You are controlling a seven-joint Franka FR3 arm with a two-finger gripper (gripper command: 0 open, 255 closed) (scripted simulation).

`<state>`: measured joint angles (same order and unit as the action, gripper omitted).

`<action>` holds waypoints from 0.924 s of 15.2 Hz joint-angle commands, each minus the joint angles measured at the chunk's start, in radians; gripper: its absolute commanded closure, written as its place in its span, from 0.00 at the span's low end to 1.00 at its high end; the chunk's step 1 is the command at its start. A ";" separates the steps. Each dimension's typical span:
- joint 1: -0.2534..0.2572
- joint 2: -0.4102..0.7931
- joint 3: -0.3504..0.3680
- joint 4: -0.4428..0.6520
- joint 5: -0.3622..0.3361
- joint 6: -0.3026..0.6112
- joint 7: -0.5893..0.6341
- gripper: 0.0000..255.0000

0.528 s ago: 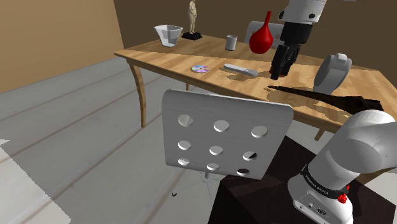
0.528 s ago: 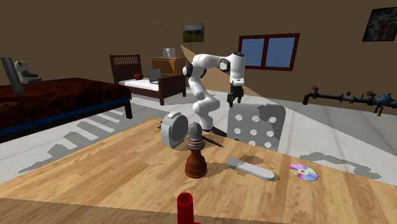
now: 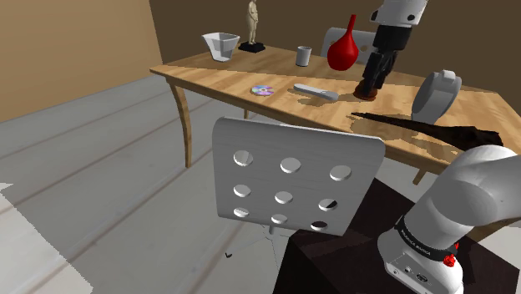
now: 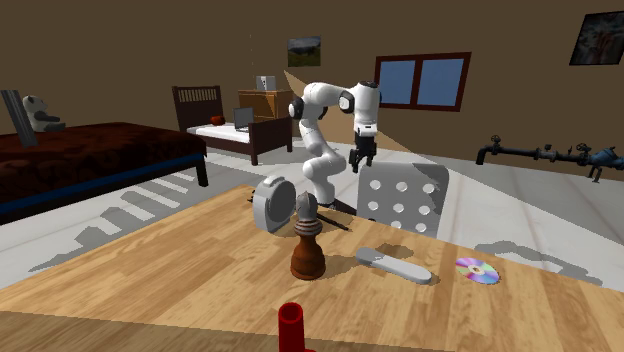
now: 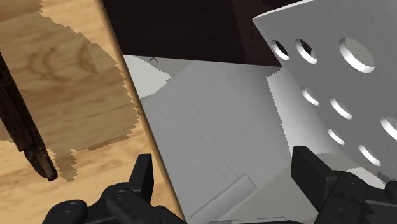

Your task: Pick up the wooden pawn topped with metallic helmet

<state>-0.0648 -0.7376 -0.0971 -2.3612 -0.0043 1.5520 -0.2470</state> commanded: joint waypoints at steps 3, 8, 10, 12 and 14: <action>-0.026 0.074 -0.066 0.057 -0.067 0.031 -0.084 0.00; -0.048 0.182 -0.145 0.154 -0.129 0.067 -0.184 0.00; -0.055 0.229 -0.175 0.199 -0.147 0.081 -0.224 0.00; -0.061 0.279 -0.205 0.248 -0.160 0.094 -0.264 0.00; -0.067 0.331 -0.235 0.302 -0.169 0.105 -0.304 0.00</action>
<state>-0.1292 -0.4342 -0.3175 -2.0979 -0.1688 1.6615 -0.5286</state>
